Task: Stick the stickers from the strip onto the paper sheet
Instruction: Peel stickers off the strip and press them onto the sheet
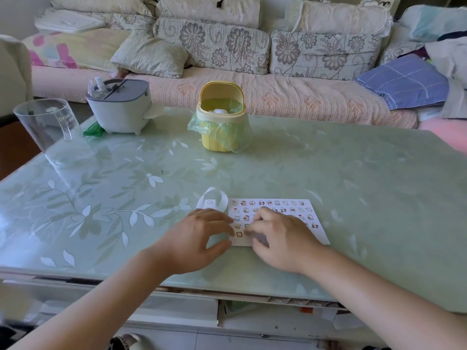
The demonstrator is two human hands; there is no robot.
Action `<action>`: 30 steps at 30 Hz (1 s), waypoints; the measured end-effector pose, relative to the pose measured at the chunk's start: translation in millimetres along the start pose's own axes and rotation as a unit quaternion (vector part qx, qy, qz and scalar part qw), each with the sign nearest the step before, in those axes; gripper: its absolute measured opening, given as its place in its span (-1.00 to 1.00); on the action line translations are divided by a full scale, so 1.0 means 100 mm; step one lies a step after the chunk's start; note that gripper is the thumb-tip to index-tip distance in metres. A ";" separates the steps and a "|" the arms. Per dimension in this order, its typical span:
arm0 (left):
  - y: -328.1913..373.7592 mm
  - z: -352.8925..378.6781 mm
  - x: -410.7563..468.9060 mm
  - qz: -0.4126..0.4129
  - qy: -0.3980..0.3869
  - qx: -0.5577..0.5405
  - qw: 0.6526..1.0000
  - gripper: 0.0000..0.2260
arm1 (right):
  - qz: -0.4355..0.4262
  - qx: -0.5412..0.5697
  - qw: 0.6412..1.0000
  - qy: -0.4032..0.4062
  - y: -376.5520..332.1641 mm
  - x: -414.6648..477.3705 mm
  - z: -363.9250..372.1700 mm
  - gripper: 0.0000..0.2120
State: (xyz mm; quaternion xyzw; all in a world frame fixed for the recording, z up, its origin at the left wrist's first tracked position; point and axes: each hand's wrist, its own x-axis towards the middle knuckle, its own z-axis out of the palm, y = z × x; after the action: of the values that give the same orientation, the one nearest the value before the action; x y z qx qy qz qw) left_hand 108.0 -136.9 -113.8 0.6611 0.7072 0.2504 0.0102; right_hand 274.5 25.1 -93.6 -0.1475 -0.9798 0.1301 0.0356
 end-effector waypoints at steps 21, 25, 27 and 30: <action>-0.26 -0.52 0.06 -0.355 -0.007 0.095 0.930 -0.67 | 0.070 0.097 0.993 0.022 -0.58 0.83 -0.06 -0.76; -0.23 -0.50 0.09 -0.412 -0.015 0.014 0.911 -0.60 | 0.096 0.156 0.983 -0.014 -0.61 0.90 -0.02 -0.82; -0.22 -0.49 0.10 -0.424 -0.016 -0.043 0.904 -0.69 | 0.102 0.213 0.971 -0.024 -0.62 0.92 0.00 -0.87; -0.22 -0.49 0.12 -0.443 0.015 -0.146 0.884 -0.88 | 0.116 0.294 0.948 -0.031 -0.62 0.96 0.01 -0.90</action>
State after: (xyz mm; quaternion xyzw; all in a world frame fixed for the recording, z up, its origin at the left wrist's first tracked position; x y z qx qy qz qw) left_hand 68.8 -142.3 -75.2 0.2660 0.8819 0.3302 0.2060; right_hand 165.9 -3.9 -75.6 -0.2392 -0.8749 0.4200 0.0315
